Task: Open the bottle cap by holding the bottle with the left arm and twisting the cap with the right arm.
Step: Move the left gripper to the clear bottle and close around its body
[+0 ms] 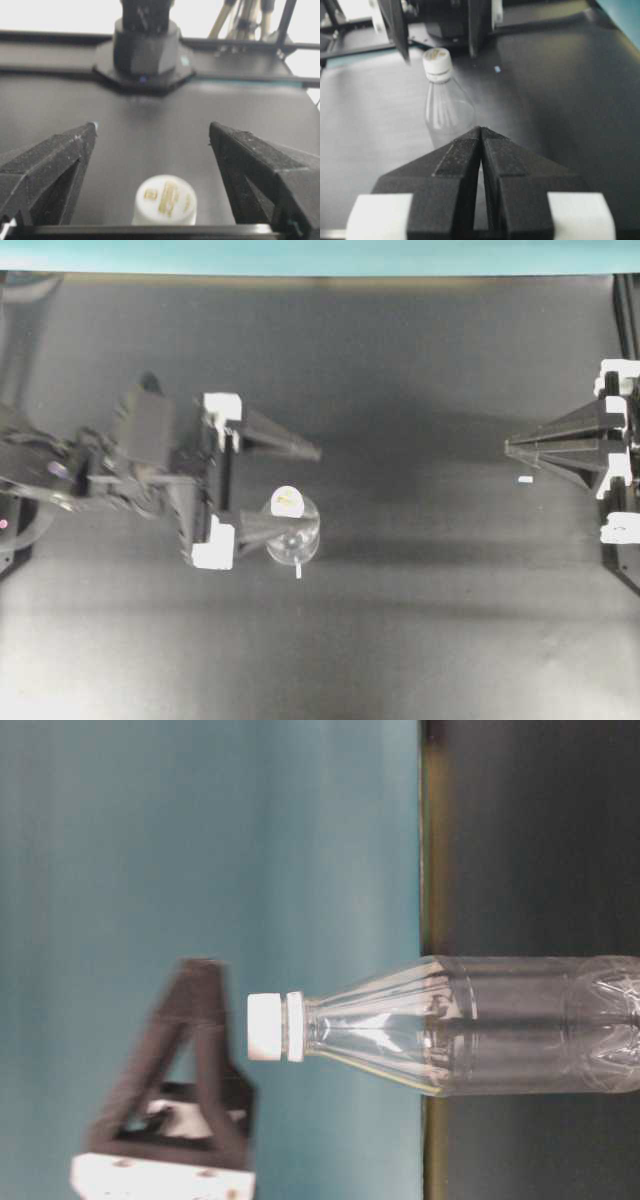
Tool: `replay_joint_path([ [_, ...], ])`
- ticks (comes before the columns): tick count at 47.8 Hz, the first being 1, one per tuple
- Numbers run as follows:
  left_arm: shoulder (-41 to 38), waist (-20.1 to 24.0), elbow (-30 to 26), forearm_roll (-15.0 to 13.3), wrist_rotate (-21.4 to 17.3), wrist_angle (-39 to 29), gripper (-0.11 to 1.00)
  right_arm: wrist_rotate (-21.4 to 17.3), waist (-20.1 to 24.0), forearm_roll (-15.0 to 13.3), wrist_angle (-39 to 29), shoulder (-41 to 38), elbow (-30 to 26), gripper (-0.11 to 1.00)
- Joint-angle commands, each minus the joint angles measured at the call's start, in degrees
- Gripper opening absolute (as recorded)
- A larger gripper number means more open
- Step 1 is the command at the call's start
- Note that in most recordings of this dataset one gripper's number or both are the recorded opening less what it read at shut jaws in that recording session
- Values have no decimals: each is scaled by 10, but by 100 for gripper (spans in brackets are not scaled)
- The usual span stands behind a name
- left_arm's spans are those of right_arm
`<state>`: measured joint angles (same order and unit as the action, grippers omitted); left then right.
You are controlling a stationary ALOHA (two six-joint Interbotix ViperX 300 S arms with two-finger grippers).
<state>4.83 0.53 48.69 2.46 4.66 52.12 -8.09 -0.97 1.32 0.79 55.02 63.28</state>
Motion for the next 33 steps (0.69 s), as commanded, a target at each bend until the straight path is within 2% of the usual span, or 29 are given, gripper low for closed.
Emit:
replay_joint_path([
  [1,-22,0,1,2,1,34,98,-27,-6,2,2,-2,-14,-1],
  [11,-66,-18,12,1,-1,87,98,-62,-6,2,2,-2,-15,-1],
  [19,-105,-32,18,1,-1,87,98,-76,-7,2,2,-2,-17,-1],
  [33,-187,-29,20,1,4,86,98,-91,-11,2,1,-3,-19,-1],
])
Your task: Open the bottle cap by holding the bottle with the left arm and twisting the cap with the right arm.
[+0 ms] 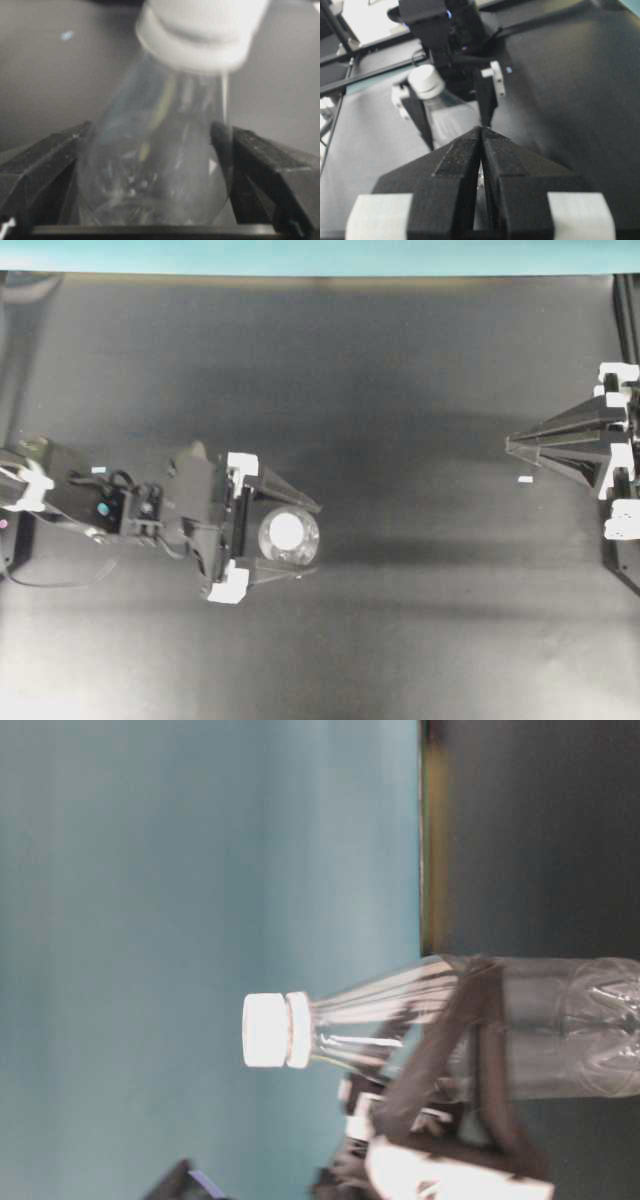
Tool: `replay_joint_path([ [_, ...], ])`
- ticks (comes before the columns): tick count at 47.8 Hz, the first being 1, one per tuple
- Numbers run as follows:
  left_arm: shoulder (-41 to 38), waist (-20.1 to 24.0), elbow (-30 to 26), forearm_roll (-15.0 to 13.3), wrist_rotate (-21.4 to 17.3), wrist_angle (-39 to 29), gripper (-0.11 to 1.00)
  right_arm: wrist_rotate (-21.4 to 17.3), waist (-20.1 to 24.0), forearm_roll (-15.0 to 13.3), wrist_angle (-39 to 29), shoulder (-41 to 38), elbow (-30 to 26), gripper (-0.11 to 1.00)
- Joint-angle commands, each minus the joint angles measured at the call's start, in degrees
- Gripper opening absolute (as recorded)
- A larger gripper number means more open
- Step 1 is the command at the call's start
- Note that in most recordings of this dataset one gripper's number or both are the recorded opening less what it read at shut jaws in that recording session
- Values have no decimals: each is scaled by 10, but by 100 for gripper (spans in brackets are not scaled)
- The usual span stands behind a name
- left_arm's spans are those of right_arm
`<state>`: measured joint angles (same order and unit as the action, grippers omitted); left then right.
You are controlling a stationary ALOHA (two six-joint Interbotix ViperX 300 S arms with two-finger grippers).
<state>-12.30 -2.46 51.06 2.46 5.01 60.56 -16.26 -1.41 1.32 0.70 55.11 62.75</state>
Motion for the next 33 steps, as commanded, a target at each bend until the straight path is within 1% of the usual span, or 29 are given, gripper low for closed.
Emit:
replay_joint_path([
  [1,-21,2,-4,1,3,2,98,-11,-6,2,2,-4,-14,-1],
  [8,-37,8,-3,1,16,2,98,-18,-6,2,-2,-5,-14,-1],
  [18,-38,10,-4,1,16,-9,97,-21,-5,2,-4,-5,-14,-1],
  [22,-38,10,-6,1,16,-17,97,-22,-6,3,-15,-5,-15,-1],
  [27,-38,10,-11,1,16,-35,94,-33,-5,10,-51,-11,-21,-1],
  [30,-37,8,-16,1,10,-48,88,-40,-3,11,-82,-18,-33,-1],
  [33,-37,6,-19,1,6,-58,81,-44,2,11,-132,-31,-54,-1],
])
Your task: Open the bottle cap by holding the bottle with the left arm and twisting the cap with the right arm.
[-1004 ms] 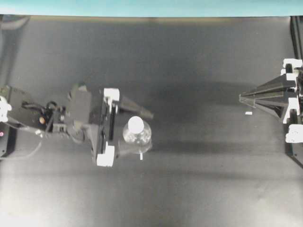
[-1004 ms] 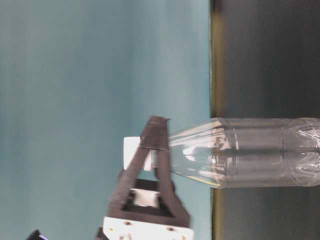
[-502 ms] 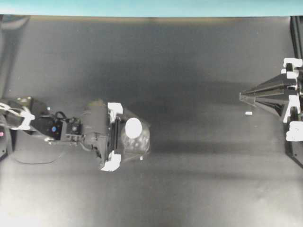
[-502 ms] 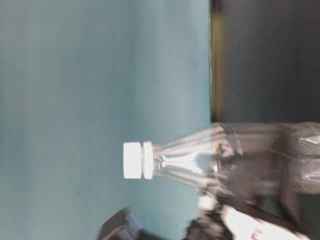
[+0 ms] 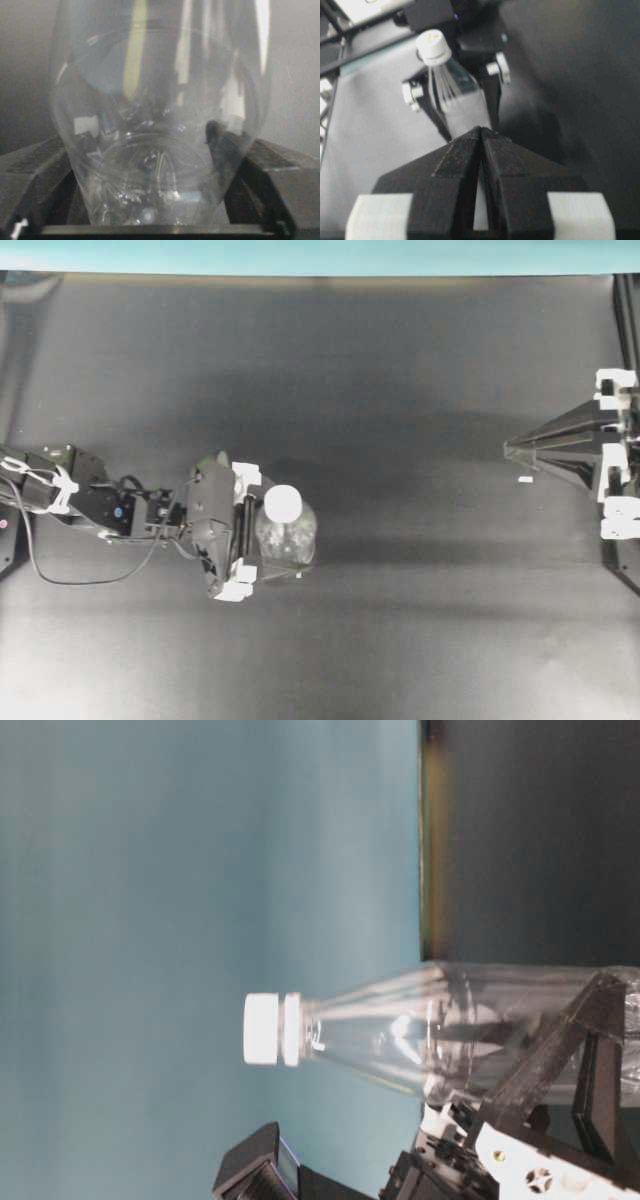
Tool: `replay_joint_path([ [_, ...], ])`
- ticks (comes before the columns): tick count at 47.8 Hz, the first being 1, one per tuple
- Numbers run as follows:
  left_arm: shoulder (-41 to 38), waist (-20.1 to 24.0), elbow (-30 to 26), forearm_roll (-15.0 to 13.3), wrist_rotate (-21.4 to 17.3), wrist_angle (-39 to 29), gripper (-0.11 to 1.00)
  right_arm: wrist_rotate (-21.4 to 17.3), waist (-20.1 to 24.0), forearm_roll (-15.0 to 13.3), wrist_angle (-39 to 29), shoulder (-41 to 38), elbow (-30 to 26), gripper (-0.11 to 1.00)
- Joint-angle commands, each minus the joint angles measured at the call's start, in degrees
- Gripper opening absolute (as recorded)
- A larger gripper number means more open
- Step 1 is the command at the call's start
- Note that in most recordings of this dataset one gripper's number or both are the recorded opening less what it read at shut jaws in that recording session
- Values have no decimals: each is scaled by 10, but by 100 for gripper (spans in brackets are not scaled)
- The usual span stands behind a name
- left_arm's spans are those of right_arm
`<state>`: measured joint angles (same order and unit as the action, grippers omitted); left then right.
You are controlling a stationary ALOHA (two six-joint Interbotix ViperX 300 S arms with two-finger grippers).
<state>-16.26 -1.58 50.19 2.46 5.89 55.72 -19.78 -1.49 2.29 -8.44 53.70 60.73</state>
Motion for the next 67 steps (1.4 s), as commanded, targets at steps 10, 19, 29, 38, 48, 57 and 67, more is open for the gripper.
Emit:
replay_joint_path([
  [10,3,-12,-14,1,-33,-30,80,-8,18,2,-179,-76,-127,0],
  [19,2,-12,-15,2,-33,-52,80,-8,38,4,-297,-181,-251,28],
  [29,3,-11,-14,1,-33,-54,80,-7,55,6,-436,-343,-439,81],
  [38,2,-11,-15,1,-33,-64,80,-15,54,7,-556,-479,-622,79],
  [48,3,-13,-16,2,-32,-70,80,-58,54,7,-671,-613,-818,79],
  [57,3,-13,-19,1,-31,-70,80,-106,55,6,-745,-679,-891,78],
  [67,3,-14,-20,1,-30,-70,80,-205,54,5,-738,-711,-893,78],
])
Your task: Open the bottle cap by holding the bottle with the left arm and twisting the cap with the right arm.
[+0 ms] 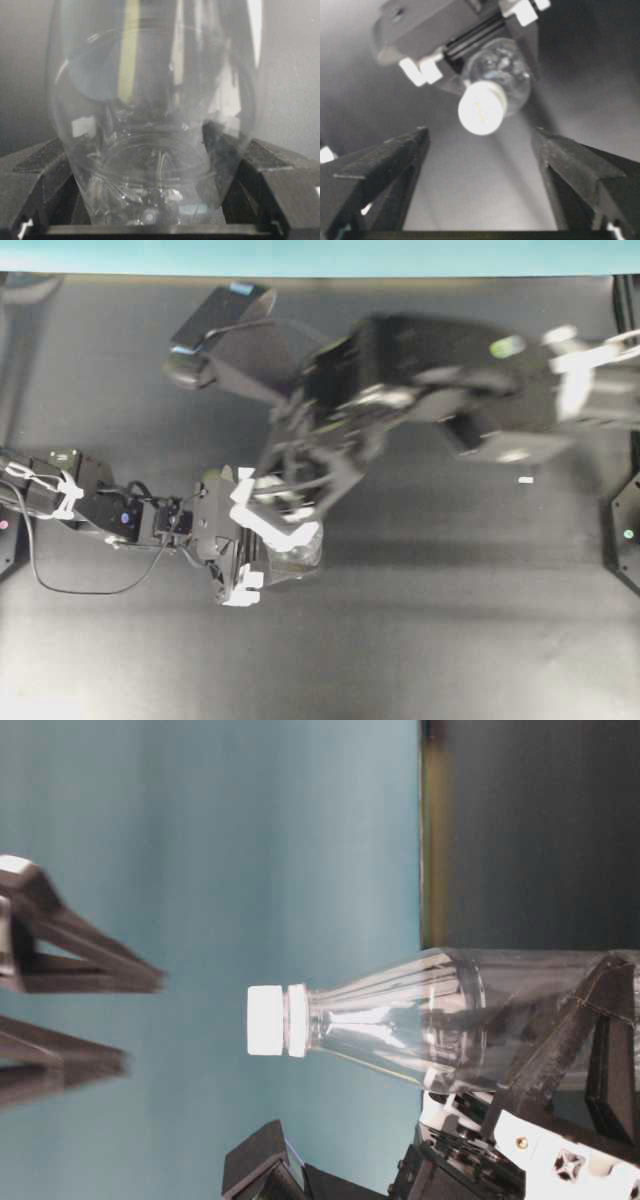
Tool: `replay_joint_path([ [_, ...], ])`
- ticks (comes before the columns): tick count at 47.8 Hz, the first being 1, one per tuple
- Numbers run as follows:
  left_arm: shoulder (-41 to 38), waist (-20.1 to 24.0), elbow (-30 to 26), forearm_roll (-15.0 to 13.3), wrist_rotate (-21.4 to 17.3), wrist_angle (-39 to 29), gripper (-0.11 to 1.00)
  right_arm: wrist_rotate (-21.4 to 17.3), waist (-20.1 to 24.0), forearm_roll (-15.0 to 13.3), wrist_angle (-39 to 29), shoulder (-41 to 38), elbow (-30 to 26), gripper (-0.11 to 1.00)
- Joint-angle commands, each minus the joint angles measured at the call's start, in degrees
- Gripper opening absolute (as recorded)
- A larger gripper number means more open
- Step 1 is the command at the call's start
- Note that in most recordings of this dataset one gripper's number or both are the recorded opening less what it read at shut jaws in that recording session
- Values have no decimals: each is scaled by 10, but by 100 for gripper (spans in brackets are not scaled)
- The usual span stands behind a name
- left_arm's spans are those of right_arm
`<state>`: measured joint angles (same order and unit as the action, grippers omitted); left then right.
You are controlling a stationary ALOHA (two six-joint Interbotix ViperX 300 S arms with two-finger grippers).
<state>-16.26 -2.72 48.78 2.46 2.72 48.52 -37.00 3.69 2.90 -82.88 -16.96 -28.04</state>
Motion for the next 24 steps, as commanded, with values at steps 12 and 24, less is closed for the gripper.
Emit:
replay_joint_path([
  [12,3,-3,-7,1,2,2,80,-102,4,-2,18,-13,8,78],
  [24,3,-3,-8,1,2,2,80,-105,12,-1,19,-13,40,78],
])
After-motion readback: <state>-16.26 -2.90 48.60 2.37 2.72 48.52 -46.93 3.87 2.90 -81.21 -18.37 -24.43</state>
